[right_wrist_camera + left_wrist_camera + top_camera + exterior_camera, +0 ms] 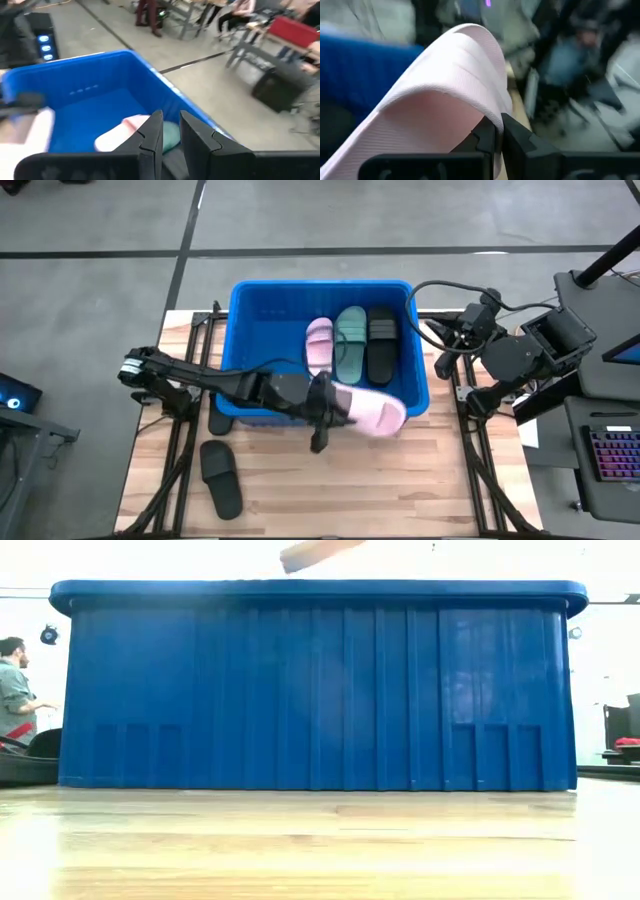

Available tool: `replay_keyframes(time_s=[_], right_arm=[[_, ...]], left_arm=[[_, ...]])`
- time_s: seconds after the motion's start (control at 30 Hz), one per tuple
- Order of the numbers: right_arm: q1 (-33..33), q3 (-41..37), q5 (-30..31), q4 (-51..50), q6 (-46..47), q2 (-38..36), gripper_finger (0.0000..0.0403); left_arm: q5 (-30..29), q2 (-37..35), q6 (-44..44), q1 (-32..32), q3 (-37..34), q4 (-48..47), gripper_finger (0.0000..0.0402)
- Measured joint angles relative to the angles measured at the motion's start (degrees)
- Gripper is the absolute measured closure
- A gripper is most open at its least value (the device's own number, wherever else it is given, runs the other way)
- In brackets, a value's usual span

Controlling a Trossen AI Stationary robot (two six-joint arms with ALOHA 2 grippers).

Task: Pick and place slides into bin
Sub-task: Put the pink slide into the blue bin

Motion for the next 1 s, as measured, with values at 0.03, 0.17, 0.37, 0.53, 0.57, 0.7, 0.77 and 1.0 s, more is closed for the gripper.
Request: replay_keyframes(time_s=[0.03, 0.17, 0.37, 0.53, 0.57, 0.7, 0.77, 1.0], right_arm=[[0.0, 0.0, -1.3, 0.1, 0.1, 0.0, 0.0349], [0.0, 0.0, -4.8, 0.2, 0.4, 0.1, 0.0349], [0.0, -0.1, -7.4, 0.2, 0.1, 0.2, 0.0339], [0.0, -0.1, -7.4, 2.8, -2.6, 0.2, 0.0285], [0.0, -0.2, -7.4, 4.1, -3.7, 0.2, 0.0271], [0.0, -0.2, -8.2, 13.1, -8.0, 0.5, 0.0219], [0.0, -0.3, -11.6, 18.0, -14.3, 1.1, 0.0202], [-4.1, -0.5, -19.8, 26.8, -21.9, 2.8, 0.0196]], left_arm=[[-0.5, 0.0, 1.5, 0.5, 0.0, 2.6, 0.0401], [-4.1, -0.3, 7.3, 2.0, -0.1, 13.0, 0.0401], [-14.2, -1.1, 13.7, 4.7, 1.0, 18.1, 0.0401], [-25.5, -1.6, 16.6, 6.8, 1.0, 18.0, 0.0401], [-26.9, -1.6, 17.4, 7.2, 1.0, 18.1, 0.0401], [-27.5, -1.6, 19.2, 8.8, 0.9, 19.9, 0.0401], [-27.9, -1.5, 20.8, 9.2, 0.9, 21.7, 0.0401], [-28.3, -1.4, 29.5, 9.3, 0.8, 26.6, 0.0401]])
